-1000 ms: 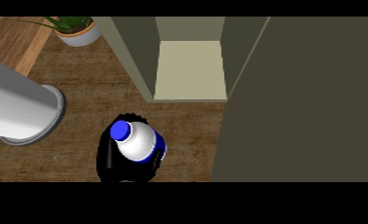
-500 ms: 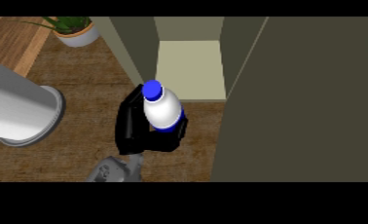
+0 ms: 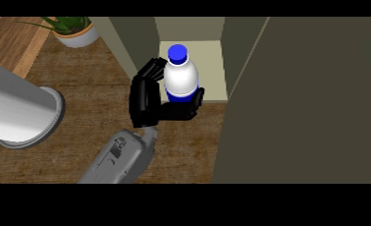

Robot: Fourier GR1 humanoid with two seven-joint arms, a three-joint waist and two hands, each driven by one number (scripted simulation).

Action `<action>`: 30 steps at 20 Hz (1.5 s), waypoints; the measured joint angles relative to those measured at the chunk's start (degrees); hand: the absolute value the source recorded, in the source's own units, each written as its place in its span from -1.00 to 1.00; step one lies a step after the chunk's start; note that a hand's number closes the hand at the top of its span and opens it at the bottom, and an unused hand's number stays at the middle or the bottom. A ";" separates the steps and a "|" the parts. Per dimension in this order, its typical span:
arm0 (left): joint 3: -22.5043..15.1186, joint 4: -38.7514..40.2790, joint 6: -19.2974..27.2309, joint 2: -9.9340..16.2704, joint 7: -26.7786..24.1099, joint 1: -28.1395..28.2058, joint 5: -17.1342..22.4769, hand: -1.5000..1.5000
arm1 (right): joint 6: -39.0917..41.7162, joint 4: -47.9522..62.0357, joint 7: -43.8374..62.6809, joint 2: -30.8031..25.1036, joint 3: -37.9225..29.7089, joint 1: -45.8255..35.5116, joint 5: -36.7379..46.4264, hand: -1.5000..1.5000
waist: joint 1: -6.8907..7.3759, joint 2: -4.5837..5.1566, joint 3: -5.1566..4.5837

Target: Pick up the bottled water, place it into the cabinet and close the cabinet

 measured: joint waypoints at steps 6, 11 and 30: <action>3.31 6.90 1.16 -0.17 3.12 -7.73 -2.14 1.00 | -0.30 -0.08 0.65 0.32 -0.33 -0.64 -0.27 -1.00 | 0.02 0.02 -0.01; 6.18 14.96 0.87 0.36 4.73 -14.23 -3.62 1.00 | -0.25 -0.33 -0.31 -0.38 0.14 0.23 -0.52 -1.00 | -0.32 0.05 -0.01; 13.47 48.38 5.49 -0.32 -1.31 -31.41 -8.06 1.00 | 0.60 -0.05 -1.22 -0.87 -0.99 -0.52 -2.25 -1.00 | -1.33 0.46 -0.03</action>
